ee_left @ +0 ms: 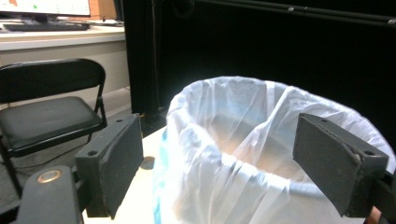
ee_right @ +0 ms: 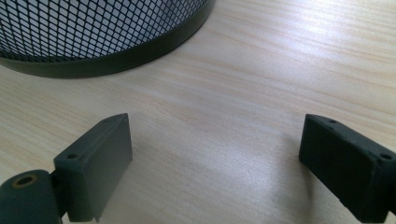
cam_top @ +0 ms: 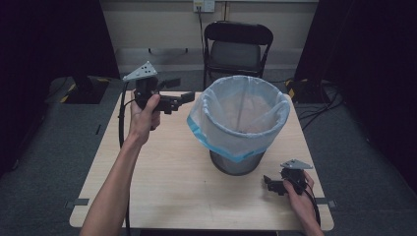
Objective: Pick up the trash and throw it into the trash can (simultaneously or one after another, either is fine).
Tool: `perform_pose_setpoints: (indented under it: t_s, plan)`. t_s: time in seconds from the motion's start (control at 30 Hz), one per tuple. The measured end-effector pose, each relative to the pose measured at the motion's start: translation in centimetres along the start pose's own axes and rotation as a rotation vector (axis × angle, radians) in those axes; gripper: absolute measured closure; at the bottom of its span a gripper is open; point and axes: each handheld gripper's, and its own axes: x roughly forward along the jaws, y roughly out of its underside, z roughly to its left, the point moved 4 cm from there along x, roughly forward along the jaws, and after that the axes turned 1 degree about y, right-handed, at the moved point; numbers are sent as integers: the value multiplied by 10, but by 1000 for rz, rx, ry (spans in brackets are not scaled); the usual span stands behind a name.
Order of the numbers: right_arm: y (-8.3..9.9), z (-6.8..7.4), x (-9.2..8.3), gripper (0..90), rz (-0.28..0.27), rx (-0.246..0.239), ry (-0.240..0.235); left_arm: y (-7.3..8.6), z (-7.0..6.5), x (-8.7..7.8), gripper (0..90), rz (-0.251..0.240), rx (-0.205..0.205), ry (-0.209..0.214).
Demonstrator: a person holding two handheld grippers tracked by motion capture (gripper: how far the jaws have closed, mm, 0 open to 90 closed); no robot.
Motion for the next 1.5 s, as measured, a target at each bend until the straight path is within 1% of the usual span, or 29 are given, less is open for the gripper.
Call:
perform_pose_setpoints:
  t_s: [0.1,0.2,0.23,0.33,0.4,0.47,0.63,0.67,0.77,0.87,0.97,1.07,1.17,1.27,1.33,1.37,1.5]
  plan:
    - [0,0,0,87,0,0,0,3,3,-7,162,8,15,-4]
    - [0,0,0,87,0,0,0,6,6,-14,163,-1,14,-28]
    - [0,0,0,87,0,0,0,6,7,-17,162,-2,15,-27]
    - [0,0,0,87,0,0,0,10,12,-24,163,3,20,-51]
    - [0,0,0,87,0,0,0,14,14,-27,163,5,14,-57]
    - [0,0,0,87,0,0,0,18,16,-31,165,19,7,-62]
    - [0,0,0,87,0,0,0,26,22,-41,171,35,-2,-83]
    - [0,0,0,87,0,0,0,28,22,-43,171,34,-9,-89]
    - [0,0,0,87,0,0,0,35,26,-50,172,54,-16,-111]
    - [0,0,0,87,0,0,0,42,30,-57,175,63,-35,-119]
    - [0,0,0,87,0,0,0,48,33,-63,177,71,-45,-134]
    - [0,0,0,87,-1,0,0,56,34,-69,178,86,-45,-144]
    - [0,0,0,87,0,0,1,64,35,-75,183,91,-60,-158]
    - [0,0,0,87,0,0,0,74,36,-79,183,112,-64,-170]
    - [0,0,0,87,0,0,0,80,36,-82,185,118,-71,-175]
    - [0,0,0,87,0,0,0,83,37,-83,186,127,-67,-177]
    - [0,0,0,87,0,0,0,95,36,-90,191,140,-74,-200]
